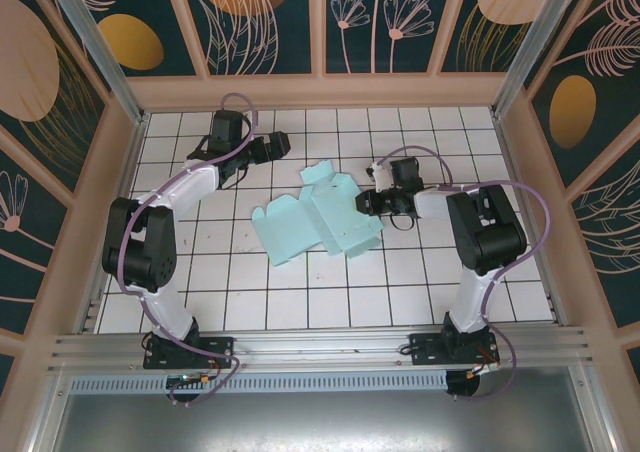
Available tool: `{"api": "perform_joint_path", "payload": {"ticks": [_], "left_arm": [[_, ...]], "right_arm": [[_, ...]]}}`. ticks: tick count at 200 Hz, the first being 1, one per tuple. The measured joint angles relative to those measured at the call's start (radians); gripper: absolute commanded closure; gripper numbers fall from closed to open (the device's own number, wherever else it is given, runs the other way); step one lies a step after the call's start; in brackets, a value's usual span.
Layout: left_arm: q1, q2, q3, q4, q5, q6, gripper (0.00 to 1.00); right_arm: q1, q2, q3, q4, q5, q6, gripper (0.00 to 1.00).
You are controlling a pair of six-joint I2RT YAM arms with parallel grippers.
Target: Fold the paper box
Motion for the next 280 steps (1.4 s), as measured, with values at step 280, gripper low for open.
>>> {"api": "perform_joint_path", "payload": {"ticks": [280], "left_arm": [[0.030,0.094,-0.007,0.070,0.019,-0.062,0.01]], "right_arm": [[0.401,-0.155,-0.110,0.351,1.161,-0.827,1.00]]}}
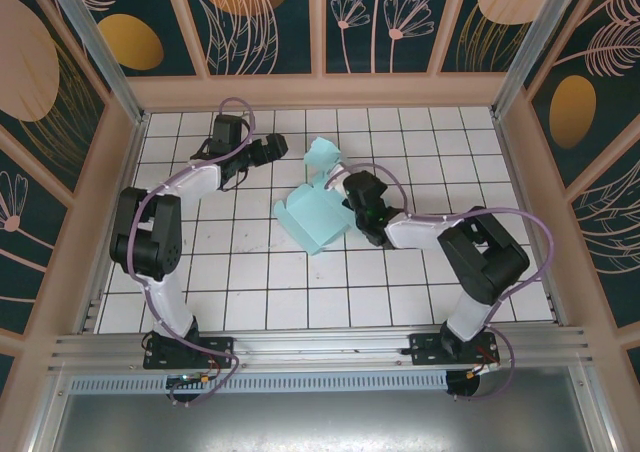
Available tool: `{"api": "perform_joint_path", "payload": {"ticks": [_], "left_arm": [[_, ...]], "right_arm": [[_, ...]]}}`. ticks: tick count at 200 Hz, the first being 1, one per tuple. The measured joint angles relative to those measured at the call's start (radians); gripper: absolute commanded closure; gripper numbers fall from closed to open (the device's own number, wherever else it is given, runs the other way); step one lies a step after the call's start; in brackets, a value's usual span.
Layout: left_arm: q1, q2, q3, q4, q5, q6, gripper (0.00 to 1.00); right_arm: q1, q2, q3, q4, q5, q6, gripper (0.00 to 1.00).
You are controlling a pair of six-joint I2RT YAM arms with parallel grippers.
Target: Fold the paper box
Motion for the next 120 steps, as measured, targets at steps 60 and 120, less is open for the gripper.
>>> {"api": "perform_joint_path", "payload": {"ticks": [60,120], "left_arm": [[0.006,0.013,0.000,0.009,-0.001,0.001,0.01],[0.072,0.005,-0.114,0.090,0.052,-0.035,0.05]], "right_arm": [[0.069,0.057,-0.012,0.138,0.109,-0.135,1.00],[0.174,0.169,-0.034,0.386,0.150,-0.329,1.00]]}}
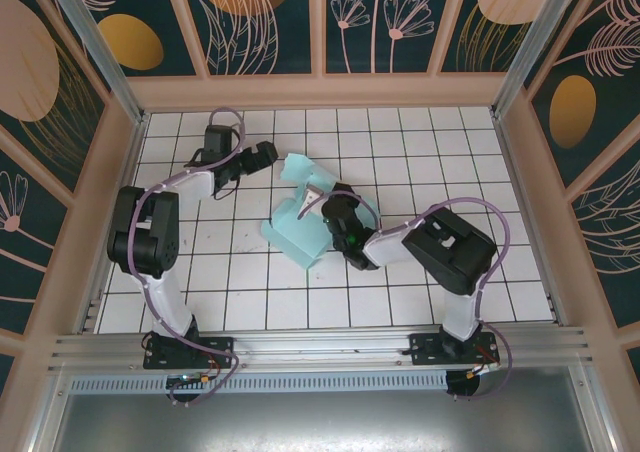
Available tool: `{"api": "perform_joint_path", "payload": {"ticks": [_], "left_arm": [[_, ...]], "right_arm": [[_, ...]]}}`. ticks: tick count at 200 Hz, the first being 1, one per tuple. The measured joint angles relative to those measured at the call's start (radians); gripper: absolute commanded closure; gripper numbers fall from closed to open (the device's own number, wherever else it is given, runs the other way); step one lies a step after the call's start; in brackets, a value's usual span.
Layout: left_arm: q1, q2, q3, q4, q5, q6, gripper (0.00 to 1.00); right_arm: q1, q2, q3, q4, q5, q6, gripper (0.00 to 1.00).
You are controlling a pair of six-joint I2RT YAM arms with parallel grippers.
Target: Fold the paper box
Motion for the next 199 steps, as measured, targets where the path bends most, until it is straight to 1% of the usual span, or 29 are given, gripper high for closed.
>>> {"api": "perform_joint_path", "payload": {"ticks": [19,38,50,68,95,131,164,199], "left_arm": [[0.021,0.004,-0.004,0.009,0.035,-0.016,0.09],[0.023,0.017,-0.003,0.031,0.087,-0.029,0.18],[0.021,0.038,-0.002,0.039,0.122,-0.031,0.24],[0.018,0.093,0.012,0.037,0.179,-0.039,0.29],[0.013,0.163,0.023,0.031,0.237,-0.034,0.30],[0.008,0.163,0.033,0.020,0.263,-0.035,0.30],[0.003,0.163,0.014,0.020,0.287,-0.024,0.38],[-0.017,0.163,0.013,-0.010,0.338,0.003,0.40]], "right_arm": [[0.003,0.008,0.000,0.014,0.002,-0.021,1.00],[0.003,0.008,0.000,0.013,0.002,-0.020,1.00],[0.004,0.008,0.002,0.006,0.002,-0.016,1.00],[0.006,0.008,0.010,-0.016,0.002,-0.007,1.00],[0.010,0.006,0.014,-0.042,0.002,0.013,1.00],[0.012,0.006,0.019,-0.081,0.001,0.041,1.00],[0.013,0.004,0.023,-0.101,0.001,0.068,1.00],[0.012,0.002,0.023,-0.106,-0.002,0.074,1.00]]}}
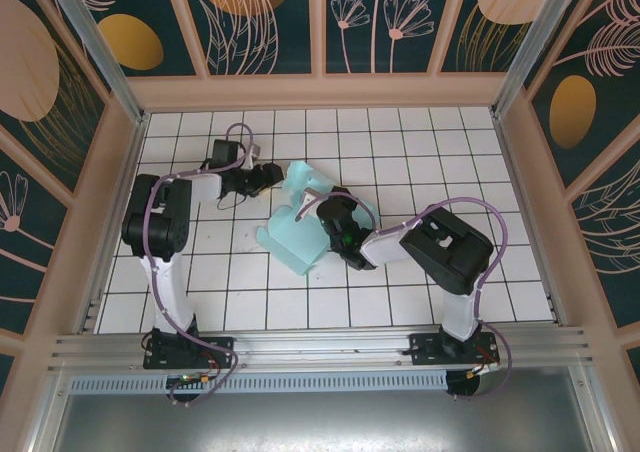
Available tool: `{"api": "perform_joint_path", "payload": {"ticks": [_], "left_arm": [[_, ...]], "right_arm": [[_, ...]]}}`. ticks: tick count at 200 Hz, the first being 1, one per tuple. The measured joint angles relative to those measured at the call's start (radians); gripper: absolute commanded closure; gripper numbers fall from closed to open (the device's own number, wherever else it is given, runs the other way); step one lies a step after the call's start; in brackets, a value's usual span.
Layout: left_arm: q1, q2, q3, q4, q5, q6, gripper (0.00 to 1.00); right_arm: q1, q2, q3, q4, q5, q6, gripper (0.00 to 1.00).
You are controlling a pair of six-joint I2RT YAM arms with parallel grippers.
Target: Fold the paper box
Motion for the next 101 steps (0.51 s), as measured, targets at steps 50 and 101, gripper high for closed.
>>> {"api": "perform_joint_path", "payload": {"ticks": [50,101], "left_arm": [[-0.039,-0.086,-0.068,0.017,0.114,-0.001,0.41],[-0.038,-0.153,-0.099,0.059,0.108,0.017,0.23]], "right_arm": [[-0.001,-0.003,0.000,-0.005,-0.004,0.016,1.00],[-0.008,-0.003,0.000,-0.012,-0.019,0.026,1.00]]}}
